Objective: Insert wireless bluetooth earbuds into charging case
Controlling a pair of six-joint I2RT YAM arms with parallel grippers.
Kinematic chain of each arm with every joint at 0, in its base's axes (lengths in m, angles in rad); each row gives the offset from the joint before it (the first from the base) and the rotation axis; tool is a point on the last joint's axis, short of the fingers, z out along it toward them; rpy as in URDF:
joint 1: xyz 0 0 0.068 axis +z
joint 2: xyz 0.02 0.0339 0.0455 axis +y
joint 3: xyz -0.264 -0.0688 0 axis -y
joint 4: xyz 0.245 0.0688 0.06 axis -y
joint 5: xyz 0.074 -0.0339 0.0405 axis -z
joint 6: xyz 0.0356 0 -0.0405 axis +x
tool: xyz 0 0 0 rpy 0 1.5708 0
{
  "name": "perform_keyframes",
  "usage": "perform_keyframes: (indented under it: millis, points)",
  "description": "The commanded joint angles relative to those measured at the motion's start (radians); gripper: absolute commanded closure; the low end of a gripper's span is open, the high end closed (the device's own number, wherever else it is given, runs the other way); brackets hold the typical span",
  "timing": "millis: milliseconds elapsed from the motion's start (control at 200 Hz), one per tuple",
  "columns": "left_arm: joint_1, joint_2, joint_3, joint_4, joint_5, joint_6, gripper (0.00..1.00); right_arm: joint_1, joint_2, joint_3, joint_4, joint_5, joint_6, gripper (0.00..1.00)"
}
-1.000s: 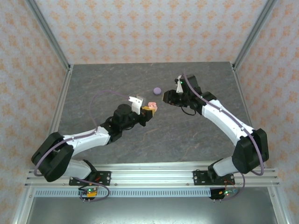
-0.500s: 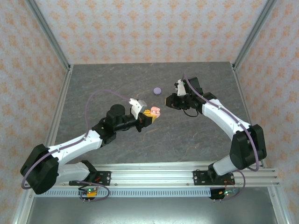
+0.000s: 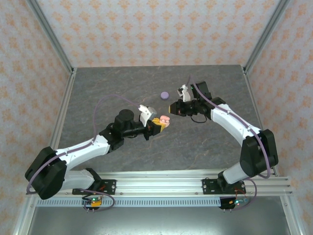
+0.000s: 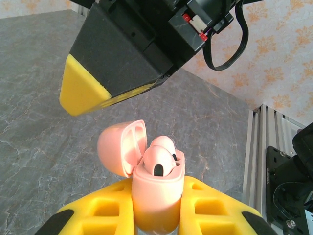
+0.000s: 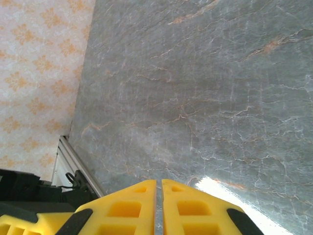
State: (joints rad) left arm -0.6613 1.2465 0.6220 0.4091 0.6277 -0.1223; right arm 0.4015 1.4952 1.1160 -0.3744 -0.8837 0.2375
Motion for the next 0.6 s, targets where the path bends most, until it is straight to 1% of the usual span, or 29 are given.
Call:
perform_keyframes:
  millis: [0, 210, 591]
  points:
    - [-0.003, 0.008, 0.033, 0.051, -0.013, 0.001, 0.84, 0.009, -0.015, -0.012, 0.007, -0.032, -0.035, 0.89]
    - [-0.003, 0.028, 0.037, 0.063, -0.026, -0.008, 0.84, 0.017, -0.021, -0.012, -0.002, -0.046, -0.044, 0.89]
    - [-0.001, 0.054, 0.038, 0.077, -0.098, -0.023, 0.85, 0.029, -0.069, -0.028, -0.032, -0.078, -0.082, 0.89]
